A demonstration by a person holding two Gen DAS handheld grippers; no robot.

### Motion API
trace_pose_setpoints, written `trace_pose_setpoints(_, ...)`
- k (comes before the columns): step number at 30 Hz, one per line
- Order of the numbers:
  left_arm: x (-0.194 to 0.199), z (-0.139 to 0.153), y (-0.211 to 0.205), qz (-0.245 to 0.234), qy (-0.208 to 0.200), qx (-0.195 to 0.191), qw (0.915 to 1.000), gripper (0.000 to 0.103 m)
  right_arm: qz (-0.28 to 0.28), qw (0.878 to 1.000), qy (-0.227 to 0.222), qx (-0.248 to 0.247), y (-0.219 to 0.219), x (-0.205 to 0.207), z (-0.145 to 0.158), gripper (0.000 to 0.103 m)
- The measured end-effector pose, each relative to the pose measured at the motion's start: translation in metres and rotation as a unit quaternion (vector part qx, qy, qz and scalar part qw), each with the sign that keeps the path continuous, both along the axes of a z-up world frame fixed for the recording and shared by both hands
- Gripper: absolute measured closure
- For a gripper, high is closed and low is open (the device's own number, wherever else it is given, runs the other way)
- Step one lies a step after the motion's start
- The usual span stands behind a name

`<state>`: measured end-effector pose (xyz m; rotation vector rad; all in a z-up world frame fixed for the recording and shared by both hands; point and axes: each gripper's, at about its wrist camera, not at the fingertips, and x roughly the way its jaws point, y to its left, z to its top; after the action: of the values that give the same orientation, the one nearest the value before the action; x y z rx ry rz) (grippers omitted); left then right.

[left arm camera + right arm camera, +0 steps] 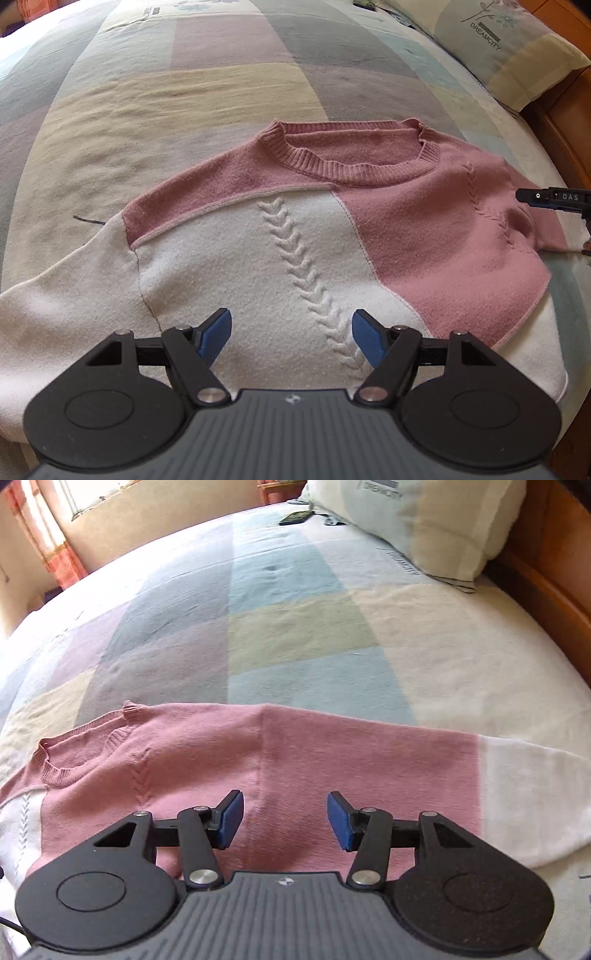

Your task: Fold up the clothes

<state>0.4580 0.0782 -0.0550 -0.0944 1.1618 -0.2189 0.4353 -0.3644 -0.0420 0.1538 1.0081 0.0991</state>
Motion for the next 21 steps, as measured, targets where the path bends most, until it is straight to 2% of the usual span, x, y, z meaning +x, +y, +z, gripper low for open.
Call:
trace_pose_setpoints(3,0.018,-0.015,0.007,0.018,-0.008,0.01,0.9998,0.031,0.014,1.0,0.006,-0.017,0.022,0.022,-0.024,0.046)
trace_pose_setpoints(4,0.025,-0.016,0.013,0.031,-0.016,0.011,0.9993,0.033,0.011,1.0,0.003,-0.025,0.023,0.027,-0.027,0.041)
trace_pose_setpoints(6,0.04,-0.018,0.024,0.057,-0.03,0.013,0.9978,0.033,0.005,0.999,-0.003,-0.04,0.024,0.037,-0.033,0.037)
trace_pose_setpoints(8,0.048,-0.009,0.033,0.084,-0.033,-0.009,0.9959,0.033,-0.014,0.999,0.008,-0.033,0.022,0.046,-0.027,0.037)
trace_pose_setpoints(10,0.046,0.005,0.032,0.08,-0.041,-0.041,0.9951,0.033,-0.008,1.0,0.004,-0.018,0.027,0.044,-0.011,0.037)
trace_pose_setpoints(12,0.037,0.012,0.023,0.052,-0.043,-0.075,0.9949,0.032,0.035,0.999,0.0,0.006,0.044,0.04,0.003,0.037)
trace_pose_setpoints(15,0.032,0.001,0.002,0.006,-0.024,-0.107,0.9939,0.032,0.119,0.993,-0.003,0.022,0.084,0.035,0.008,0.036)
trace_pose_setpoints(17,0.035,-0.014,-0.01,-0.006,-0.026,-0.1,0.9947,0.032,0.155,0.988,0.004,0.011,0.111,0.038,-0.005,0.036)
trace_pose_setpoints(19,0.05,-0.029,-0.017,-0.004,-0.037,-0.074,0.9965,0.033,0.167,0.986,0.011,-0.017,0.135,0.044,-0.025,0.036)
trace_pose_setpoints(21,0.067,-0.032,-0.023,-0.013,-0.066,-0.058,0.996,0.032,0.178,0.982,-0.021,-0.051,0.151,0.05,-0.035,0.031)
